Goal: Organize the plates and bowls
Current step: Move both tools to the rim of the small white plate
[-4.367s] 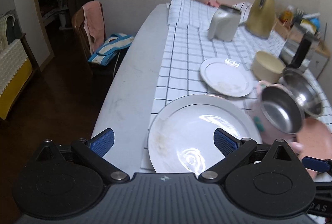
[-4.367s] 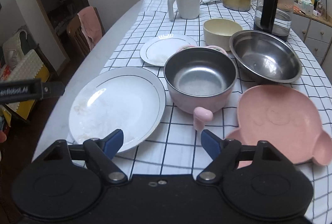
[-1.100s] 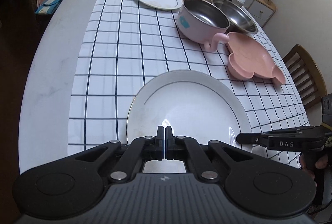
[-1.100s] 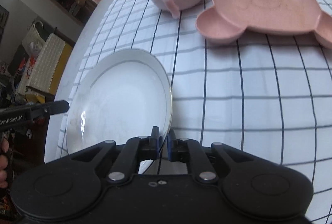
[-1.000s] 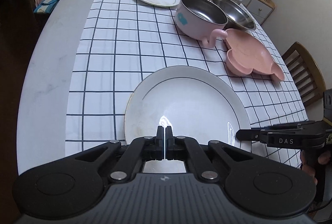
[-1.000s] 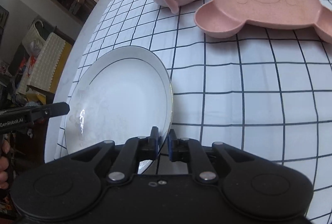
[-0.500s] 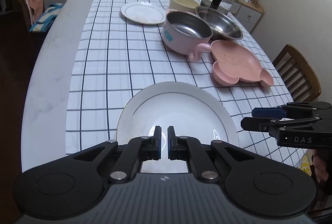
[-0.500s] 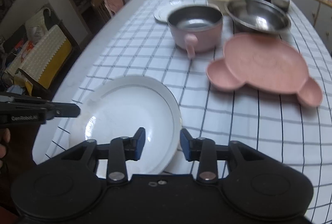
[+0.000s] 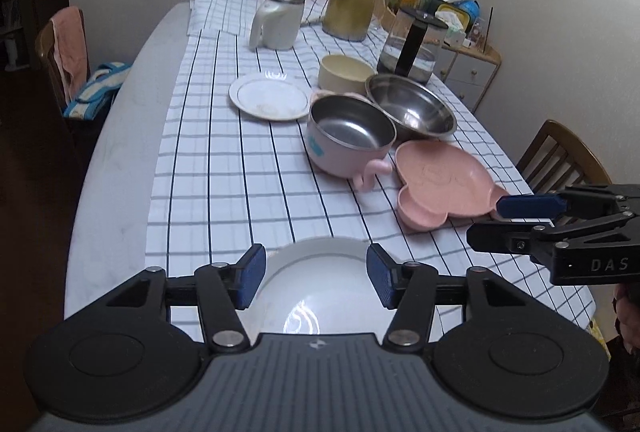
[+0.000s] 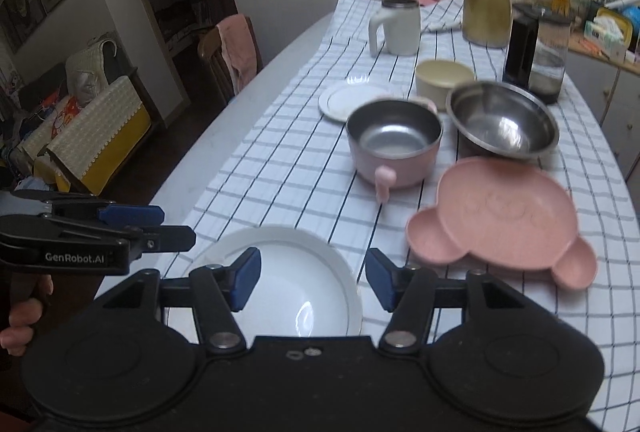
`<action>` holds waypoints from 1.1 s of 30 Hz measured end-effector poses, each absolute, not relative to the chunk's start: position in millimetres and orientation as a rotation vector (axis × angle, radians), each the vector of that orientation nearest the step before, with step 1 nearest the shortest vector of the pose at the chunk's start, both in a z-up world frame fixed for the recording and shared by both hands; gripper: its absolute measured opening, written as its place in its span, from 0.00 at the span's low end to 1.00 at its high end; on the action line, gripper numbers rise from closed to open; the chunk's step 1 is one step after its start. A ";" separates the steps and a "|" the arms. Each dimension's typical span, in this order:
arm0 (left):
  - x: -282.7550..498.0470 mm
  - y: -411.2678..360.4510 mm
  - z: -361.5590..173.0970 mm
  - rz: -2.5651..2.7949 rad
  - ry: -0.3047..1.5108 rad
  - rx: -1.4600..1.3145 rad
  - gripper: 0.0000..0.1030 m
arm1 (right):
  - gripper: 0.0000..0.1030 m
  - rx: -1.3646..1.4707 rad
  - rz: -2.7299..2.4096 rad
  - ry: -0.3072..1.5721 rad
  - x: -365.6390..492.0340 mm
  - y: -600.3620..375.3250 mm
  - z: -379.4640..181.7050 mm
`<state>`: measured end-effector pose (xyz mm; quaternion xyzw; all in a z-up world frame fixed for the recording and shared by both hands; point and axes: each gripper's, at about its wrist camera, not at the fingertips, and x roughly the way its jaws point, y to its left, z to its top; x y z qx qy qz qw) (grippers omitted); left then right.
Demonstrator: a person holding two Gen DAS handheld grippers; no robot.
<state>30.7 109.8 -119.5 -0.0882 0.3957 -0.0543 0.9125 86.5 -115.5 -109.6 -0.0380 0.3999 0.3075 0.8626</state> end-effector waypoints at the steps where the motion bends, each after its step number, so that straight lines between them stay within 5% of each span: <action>1: 33.9 109.4 -116.2 -0.108 0.805 -0.174 0.58 | 0.62 -0.083 0.645 0.829 89.8 -115.0 -105.5; 4: 42.3 108.8 -104.2 -0.091 0.759 -0.157 0.69 | 0.69 -0.103 0.634 0.788 99.0 -112.4 -91.9; 21: 136.0 115.9 -62.5 0.039 0.643 -0.093 0.77 | 1.00 -0.149 0.588 0.668 183.9 -95.1 -54.9; 33: 234.5 146.2 -81.7 0.136 0.715 -0.098 0.77 | 1.00 -0.169 0.530 0.699 286.1 -70.3 -66.2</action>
